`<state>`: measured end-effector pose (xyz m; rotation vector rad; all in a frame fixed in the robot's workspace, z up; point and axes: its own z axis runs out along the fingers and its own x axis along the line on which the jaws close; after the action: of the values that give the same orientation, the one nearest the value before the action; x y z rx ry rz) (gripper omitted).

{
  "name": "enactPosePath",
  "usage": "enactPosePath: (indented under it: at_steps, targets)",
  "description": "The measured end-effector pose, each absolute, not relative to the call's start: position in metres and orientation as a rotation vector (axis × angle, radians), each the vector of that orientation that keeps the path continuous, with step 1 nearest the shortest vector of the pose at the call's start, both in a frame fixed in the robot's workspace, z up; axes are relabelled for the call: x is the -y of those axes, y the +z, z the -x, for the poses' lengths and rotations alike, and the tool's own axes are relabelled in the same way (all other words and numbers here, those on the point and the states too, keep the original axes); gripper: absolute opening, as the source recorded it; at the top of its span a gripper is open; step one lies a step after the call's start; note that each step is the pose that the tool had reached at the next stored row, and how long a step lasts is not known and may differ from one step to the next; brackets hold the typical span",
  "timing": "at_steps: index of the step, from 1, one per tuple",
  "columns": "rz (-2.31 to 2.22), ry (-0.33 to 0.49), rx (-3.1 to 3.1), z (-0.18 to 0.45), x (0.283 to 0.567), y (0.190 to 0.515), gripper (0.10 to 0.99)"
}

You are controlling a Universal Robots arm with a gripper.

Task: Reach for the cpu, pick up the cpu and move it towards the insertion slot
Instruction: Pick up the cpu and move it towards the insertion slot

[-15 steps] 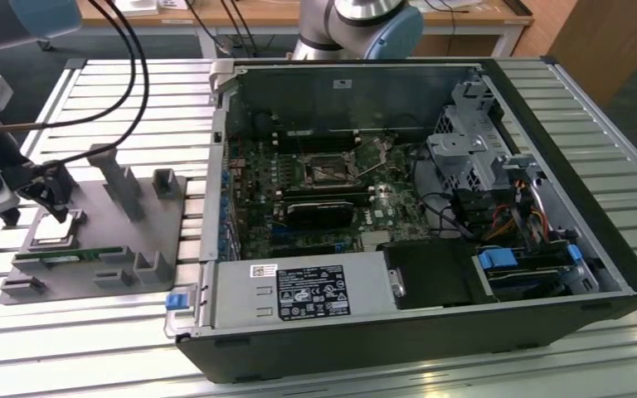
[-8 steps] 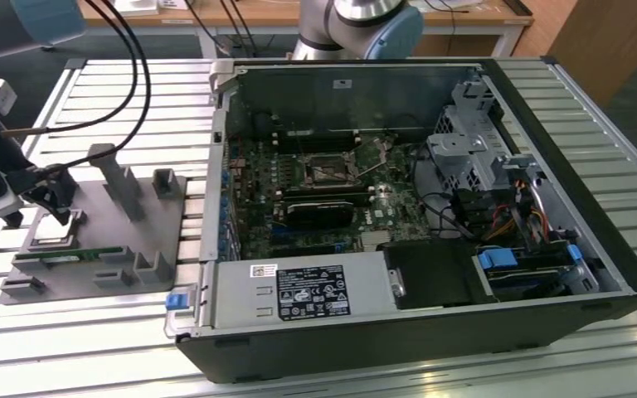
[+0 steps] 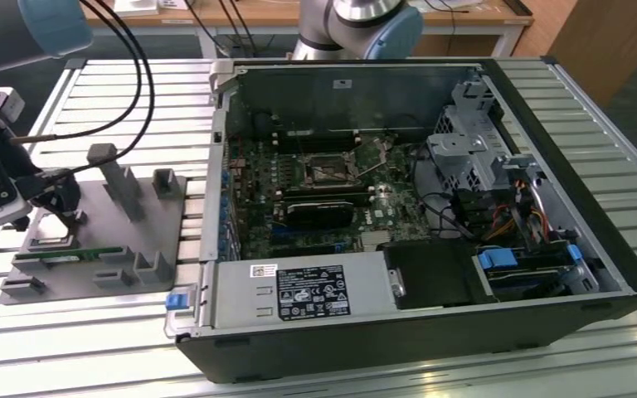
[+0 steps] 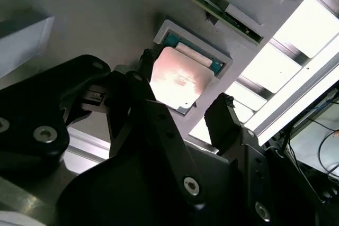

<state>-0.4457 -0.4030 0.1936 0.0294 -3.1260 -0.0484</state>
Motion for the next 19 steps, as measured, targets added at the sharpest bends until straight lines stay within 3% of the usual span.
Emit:
enactPosePath:
  at_steps: [14,16,19]
  targets:
    - [-0.03,-0.04,3.129,0.446,0.4,0.181,0.663]
    - [-0.03,-0.039,3.129,0.446,0.4,0.18,0.58]
    - [-0.029,-0.039,3.129,0.446,0.4,0.18,0.569]
